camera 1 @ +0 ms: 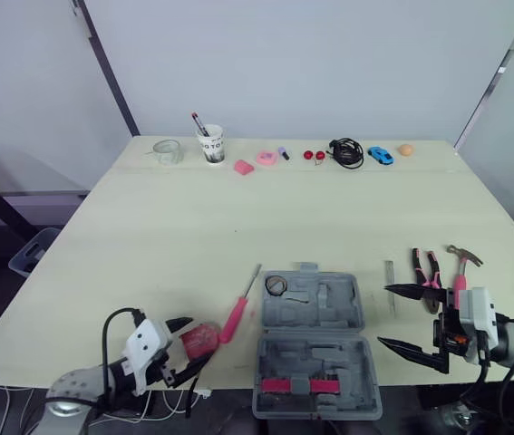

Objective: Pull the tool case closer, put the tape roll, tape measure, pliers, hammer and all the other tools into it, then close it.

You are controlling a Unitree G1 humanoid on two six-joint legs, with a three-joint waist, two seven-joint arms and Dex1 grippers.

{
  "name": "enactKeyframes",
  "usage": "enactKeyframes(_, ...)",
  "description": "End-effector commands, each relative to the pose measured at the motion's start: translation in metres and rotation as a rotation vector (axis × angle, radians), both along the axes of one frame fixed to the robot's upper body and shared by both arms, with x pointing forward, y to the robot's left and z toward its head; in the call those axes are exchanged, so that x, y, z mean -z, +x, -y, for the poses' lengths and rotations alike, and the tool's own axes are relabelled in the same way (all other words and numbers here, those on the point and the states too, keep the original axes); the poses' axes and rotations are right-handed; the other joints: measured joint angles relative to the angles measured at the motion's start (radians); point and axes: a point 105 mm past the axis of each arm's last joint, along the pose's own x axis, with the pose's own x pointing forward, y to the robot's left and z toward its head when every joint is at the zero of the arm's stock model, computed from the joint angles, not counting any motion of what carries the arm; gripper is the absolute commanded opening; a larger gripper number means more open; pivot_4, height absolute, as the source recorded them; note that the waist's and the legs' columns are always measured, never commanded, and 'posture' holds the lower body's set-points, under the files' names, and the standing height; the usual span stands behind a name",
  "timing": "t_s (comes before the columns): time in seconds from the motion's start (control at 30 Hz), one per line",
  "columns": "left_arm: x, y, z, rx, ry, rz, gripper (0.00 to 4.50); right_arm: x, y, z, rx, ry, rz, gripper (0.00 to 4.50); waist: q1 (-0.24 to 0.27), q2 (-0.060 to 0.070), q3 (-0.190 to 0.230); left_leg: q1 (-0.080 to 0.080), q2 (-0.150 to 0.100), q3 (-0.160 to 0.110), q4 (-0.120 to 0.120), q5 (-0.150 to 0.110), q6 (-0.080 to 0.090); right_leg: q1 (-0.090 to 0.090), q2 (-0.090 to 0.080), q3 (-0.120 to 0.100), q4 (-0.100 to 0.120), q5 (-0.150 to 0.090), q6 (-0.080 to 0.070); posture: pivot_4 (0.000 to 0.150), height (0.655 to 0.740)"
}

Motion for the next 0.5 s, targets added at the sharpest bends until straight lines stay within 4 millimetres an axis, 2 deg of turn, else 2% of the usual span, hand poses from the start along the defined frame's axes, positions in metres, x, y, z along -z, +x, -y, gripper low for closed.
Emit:
enactKeyframes(0.03, 0.001, 0.0, 0.002, 0.02, 0.02, -0.009, 4.46, -0.006, 0.001, 0.0, -0.002, 0.006, 0.035, 4.5, -0.002, 0.0, 0.0, 0.0, 0.0, 0.0, 0.0, 0.0, 0.0, 0.0, 0.0, 0.0, 0.0, 0.0, 0.0, 0.15, 0.74)
enactKeyframes(0.13, 0.001, 0.002, 0.005, 0.029, 0.049, -0.035, 4.46, -0.006, 0.002, 0.0, -0.002, 0.003, 0.038, 4.5, -0.001, 0.0, 0.0, 0.0, 0.0, 0.0, 0.0, 0.0, 0.0, 0.0, 0.0, 0.0, 0.0, 0.0, 0.0, 0.15, 0.74)
enactKeyframes(0.5, 0.0, -0.01, 0.009, 0.032, 0.151, -0.189, 4.46, -0.001, 0.0, -0.002, 0.004, 0.011, 0.031, 4.5, 0.0, 0.001, 0.001, 0.0, 0.0, 0.0, 0.0, 0.0, 0.0, 0.0, -0.002, 0.0, 0.0, 0.0, 0.0, 0.15, 0.74)
